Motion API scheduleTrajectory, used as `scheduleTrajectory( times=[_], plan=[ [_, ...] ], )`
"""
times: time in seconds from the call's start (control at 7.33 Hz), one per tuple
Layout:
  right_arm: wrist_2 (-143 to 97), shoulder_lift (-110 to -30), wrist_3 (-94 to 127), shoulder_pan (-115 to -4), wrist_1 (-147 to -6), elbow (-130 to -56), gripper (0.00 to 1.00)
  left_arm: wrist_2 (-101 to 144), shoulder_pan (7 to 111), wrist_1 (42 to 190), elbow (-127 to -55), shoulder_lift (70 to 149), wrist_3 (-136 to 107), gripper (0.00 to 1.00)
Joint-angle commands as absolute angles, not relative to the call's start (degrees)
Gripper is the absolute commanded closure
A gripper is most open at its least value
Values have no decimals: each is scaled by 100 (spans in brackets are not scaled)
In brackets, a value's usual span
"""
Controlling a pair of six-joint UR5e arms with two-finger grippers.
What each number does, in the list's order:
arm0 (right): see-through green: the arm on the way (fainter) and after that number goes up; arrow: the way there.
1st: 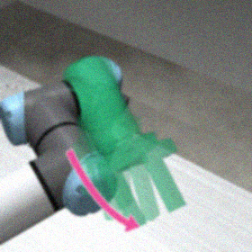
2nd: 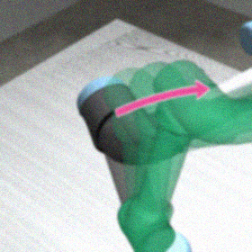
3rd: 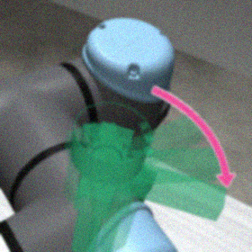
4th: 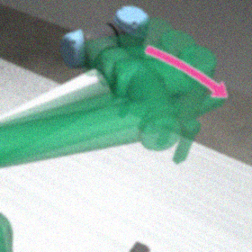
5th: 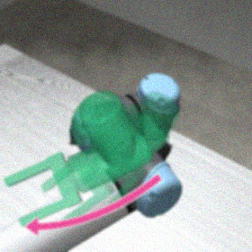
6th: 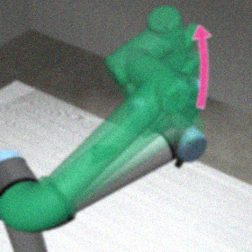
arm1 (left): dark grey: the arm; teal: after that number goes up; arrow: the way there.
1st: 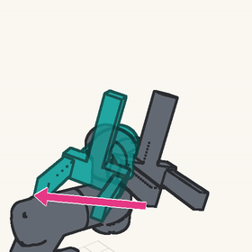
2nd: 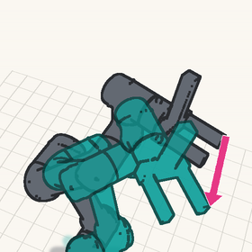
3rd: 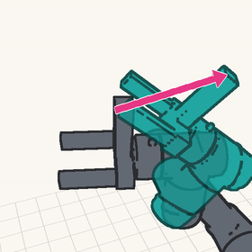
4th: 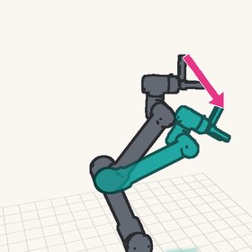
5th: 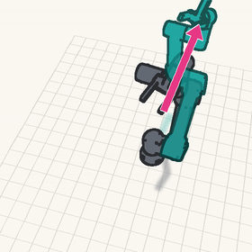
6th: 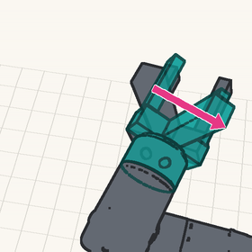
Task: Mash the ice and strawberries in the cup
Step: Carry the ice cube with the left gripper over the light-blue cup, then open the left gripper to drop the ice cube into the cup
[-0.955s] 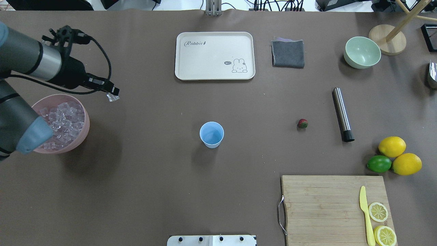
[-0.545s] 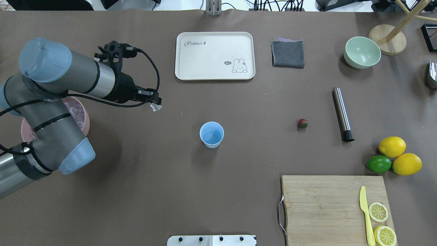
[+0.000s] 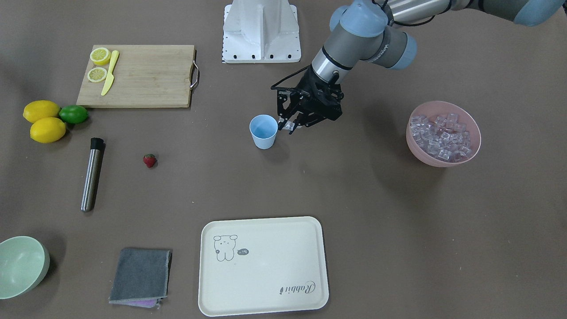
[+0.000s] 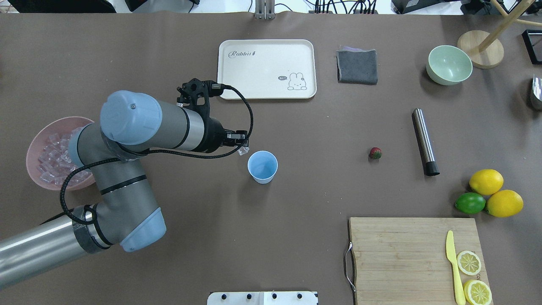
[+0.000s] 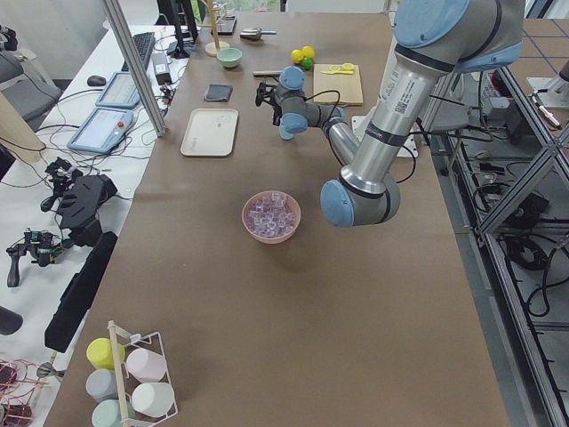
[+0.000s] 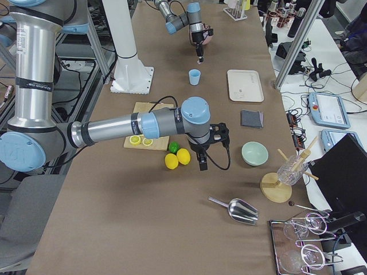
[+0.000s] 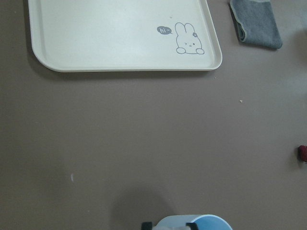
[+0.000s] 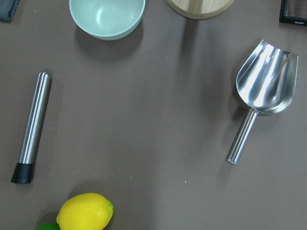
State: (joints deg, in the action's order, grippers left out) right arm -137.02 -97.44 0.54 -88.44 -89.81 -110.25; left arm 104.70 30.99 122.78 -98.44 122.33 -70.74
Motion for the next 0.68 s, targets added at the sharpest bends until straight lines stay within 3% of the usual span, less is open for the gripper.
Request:
scheduleTrajectory(
  times=[0.0, 0.55],
  plan=[
    [-13702, -9738, 53, -8842, -8982, -11021, 0, 10108, 2805, 12278, -9835, 12322, -7198, 100],
    [-13702, -9738, 62, -8842, -8982, -11021, 0, 9976, 2733, 12278, -9756, 12384, -7312, 100]
  ],
)
